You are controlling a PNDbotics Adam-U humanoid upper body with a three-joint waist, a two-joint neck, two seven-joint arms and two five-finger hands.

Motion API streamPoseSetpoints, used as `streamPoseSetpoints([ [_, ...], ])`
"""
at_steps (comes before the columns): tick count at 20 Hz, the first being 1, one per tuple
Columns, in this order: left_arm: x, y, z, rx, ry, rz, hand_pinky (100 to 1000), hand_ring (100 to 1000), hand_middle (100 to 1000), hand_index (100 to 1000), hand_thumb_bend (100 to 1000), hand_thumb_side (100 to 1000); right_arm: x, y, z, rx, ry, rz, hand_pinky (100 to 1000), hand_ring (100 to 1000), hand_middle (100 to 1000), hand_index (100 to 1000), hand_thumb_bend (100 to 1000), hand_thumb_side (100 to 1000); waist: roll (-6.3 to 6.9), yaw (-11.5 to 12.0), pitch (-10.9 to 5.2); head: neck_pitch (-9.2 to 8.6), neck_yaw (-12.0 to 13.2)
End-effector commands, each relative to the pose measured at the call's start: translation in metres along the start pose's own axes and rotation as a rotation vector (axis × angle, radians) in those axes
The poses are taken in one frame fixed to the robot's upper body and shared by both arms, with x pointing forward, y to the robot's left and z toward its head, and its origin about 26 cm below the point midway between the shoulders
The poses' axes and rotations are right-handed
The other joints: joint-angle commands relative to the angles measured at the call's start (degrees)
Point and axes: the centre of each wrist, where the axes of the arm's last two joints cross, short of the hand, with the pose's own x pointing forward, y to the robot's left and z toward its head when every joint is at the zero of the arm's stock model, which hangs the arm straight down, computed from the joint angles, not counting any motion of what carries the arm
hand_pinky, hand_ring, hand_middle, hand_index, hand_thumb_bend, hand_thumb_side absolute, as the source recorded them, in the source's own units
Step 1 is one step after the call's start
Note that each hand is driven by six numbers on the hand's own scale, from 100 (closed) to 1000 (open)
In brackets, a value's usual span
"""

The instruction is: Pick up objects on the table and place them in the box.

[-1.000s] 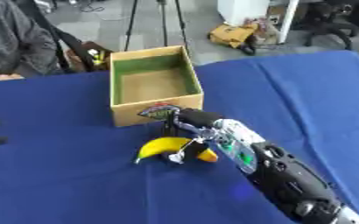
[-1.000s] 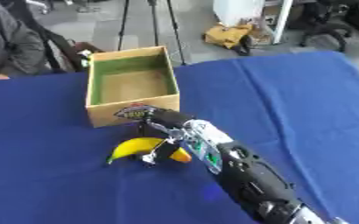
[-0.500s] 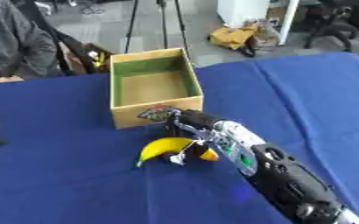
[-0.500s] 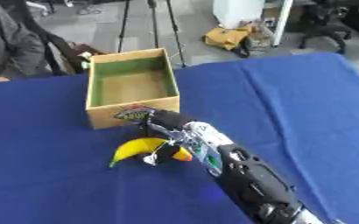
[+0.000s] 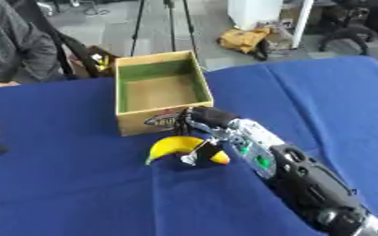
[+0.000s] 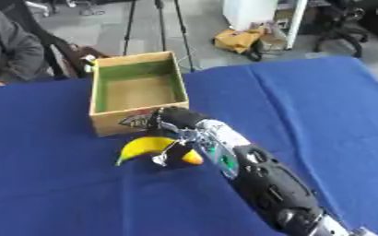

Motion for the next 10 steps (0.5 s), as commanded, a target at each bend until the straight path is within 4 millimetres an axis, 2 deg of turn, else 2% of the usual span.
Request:
streamPoseSetpoints([
  [1,0.009,0.002,-0.005,-0.002,-0.035,-0.013,673,801,585,699,564,966,-0.003,-0.028,0.005,-0.057,0.003,0.039,537,531,523,595,162,291,-0.05,-0.06,-0.93,-0.75,0.16],
  [10,0.01,0.003,-0.006,0.001,-0.039,-0.018,673,800,585,698,564,965,-0.008,-0.063,0.015,-0.125,0.024,0.091,540,535,525,592,171,280,-0.51,-0.21,-0.98,-1.3,0.46],
])
